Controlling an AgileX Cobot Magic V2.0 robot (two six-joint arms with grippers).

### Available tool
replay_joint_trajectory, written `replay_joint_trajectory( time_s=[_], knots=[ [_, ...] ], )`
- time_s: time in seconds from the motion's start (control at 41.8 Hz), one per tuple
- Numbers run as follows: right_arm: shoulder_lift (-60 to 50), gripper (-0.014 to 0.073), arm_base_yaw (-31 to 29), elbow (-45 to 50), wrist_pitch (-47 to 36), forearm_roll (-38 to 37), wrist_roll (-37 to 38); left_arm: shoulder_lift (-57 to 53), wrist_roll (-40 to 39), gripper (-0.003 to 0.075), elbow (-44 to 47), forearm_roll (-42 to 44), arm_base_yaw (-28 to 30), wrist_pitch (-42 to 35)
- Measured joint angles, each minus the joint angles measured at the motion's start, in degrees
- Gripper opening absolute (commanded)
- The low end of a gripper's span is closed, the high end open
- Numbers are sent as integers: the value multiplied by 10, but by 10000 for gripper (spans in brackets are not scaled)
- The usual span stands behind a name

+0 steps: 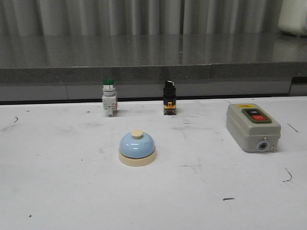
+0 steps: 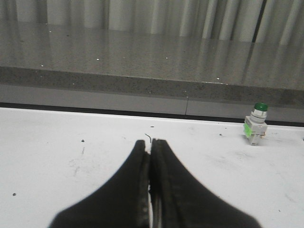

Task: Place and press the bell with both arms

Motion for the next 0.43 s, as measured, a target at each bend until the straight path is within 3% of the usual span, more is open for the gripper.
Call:
replay_joint_trajectory(
  time_s=[0.431],
  knots=[
    [0,-68,0,0,0,0,0,0,0,-20,0,0,-6,0]
  ],
)
